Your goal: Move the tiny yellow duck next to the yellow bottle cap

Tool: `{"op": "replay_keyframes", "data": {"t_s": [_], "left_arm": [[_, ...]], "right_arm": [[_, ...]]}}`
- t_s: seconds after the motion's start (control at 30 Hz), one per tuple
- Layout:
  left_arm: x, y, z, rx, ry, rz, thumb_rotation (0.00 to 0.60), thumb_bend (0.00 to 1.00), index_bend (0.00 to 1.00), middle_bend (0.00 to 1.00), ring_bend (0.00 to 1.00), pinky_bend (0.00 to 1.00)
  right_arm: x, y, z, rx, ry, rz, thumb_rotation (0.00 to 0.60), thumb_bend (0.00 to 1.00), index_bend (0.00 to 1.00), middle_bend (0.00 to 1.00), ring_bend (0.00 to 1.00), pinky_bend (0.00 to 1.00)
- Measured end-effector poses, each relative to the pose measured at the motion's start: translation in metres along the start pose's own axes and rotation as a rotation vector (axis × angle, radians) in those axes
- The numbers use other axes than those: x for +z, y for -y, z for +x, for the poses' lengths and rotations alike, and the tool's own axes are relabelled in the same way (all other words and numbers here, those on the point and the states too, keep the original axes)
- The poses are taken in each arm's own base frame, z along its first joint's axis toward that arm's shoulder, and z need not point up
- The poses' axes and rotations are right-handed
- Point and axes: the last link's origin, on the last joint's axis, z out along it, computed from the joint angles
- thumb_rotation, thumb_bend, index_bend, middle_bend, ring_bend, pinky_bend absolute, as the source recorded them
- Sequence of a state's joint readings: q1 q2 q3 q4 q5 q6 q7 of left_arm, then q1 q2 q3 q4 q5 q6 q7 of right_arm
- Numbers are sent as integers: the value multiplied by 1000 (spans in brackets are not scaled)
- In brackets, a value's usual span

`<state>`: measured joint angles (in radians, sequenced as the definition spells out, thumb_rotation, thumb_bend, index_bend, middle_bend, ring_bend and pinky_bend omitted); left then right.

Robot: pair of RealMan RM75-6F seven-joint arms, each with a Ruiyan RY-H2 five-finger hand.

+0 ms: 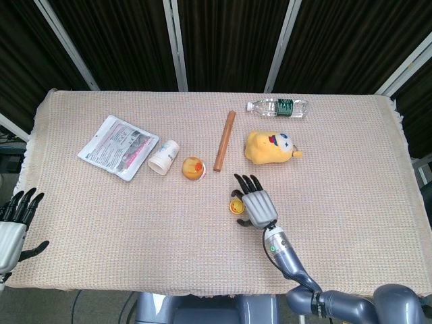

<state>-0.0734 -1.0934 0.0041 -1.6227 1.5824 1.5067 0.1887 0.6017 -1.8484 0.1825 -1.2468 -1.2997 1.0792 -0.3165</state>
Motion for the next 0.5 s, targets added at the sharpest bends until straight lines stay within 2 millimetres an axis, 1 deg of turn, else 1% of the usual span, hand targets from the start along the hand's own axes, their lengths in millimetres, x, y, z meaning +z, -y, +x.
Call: {"op": "replay_keyframes", "data": {"t_s": [0.07, 0.13, 0.23, 0.27, 0.33, 0.5], "left_arm": [[0, 0, 0, 0, 0, -1, 600, 0, 0, 0, 0, 171], [0, 0, 0, 0, -1, -3, 600, 0, 0, 0, 0, 171], [0, -1, -1, 1, 1, -8, 600, 0, 0, 0, 0, 171], [0, -1, -1, 3, 2, -10, 600, 0, 0, 0, 0, 171], [0, 0, -1, 6, 2, -9, 600, 0, 0, 0, 0, 171], [0, 0, -3, 5, 12, -3, 600, 0, 0, 0, 0, 171]], "right_arm": [[-1, -1, 2, -12, 5, -1, 600, 0, 156, 0, 0, 0], [-3, -3, 6, -33, 5, 0, 600, 0, 120, 0, 0, 0], [-7, -9, 18, -98, -13, 5, 600, 0, 62, 0, 0, 0], [-9, -15, 28, -140, -30, 7, 600, 0, 37, 0, 0, 0], [-13, -21, 40, -185, -50, 5, 600, 0, 7, 0, 0, 0], [-33, -44, 83, -296, -113, -20, 600, 0, 0, 0, 0, 0]]}}
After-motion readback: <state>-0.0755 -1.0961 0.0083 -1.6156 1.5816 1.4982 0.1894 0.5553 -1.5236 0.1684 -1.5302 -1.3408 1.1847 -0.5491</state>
